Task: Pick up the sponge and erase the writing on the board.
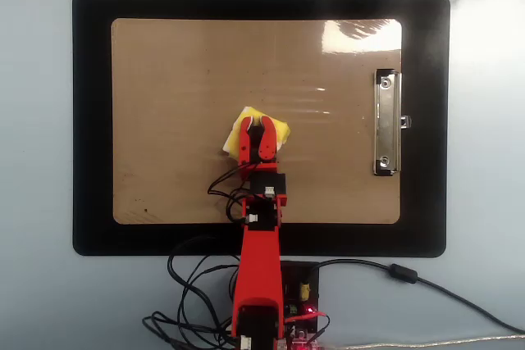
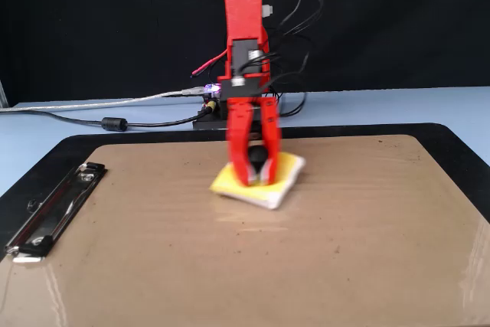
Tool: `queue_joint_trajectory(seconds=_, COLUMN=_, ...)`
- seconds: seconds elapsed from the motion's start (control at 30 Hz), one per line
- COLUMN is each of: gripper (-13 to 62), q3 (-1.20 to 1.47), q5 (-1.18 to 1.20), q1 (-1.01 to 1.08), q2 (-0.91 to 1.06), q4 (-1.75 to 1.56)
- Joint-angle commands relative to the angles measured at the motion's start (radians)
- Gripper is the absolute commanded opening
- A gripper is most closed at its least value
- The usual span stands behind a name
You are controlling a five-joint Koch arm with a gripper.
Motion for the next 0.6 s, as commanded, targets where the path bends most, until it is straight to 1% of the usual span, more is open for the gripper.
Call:
queue_joint_trajectory(seconds=0.0, gripper=-7.9, q3=-0.028, q5=0.055, q1=0.095, q2=-0.003, q4=-0.015)
queue_joint_trajectory(seconds=0.13, gripper=-7.9, q3=-0.035, q5=0.169, q1=0.252, q2=0.0, q4=-0.012)
queue_joint_trajectory(seconds=0.23, gripper=-7.9, q3=-0.026, q5=0.172, q1=0.255, q2=0.005, q4=-0.014)
queue_joint_trajectory(seconds=0.33, gripper=-7.9, q3=-0.009, q5=0.124, q1=0.078, q2=0.005, q4=-0.018)
queue_joint_trajectory(seconds=0.37, gripper=-7.9, q3=-0.006, q5=0.087, q1=-0.012, q2=0.002, q4=-0.018)
queue_joint_trajectory(seconds=0.47, gripper=-7.8, q3=-0.009, q5=-0.075, q1=-0.175, q2=-0.008, q4=-0.021)
queue_joint_trajectory(seconds=0.5, gripper=-7.8, q3=-0.011, q5=-0.143, q1=-0.219, q2=-0.011, q4=-0.018)
queue_joint_trajectory(seconds=0.57, gripper=-7.9, q3=-0.005, q5=-0.179, q1=-0.222, q2=-0.009, q4=-0.014)
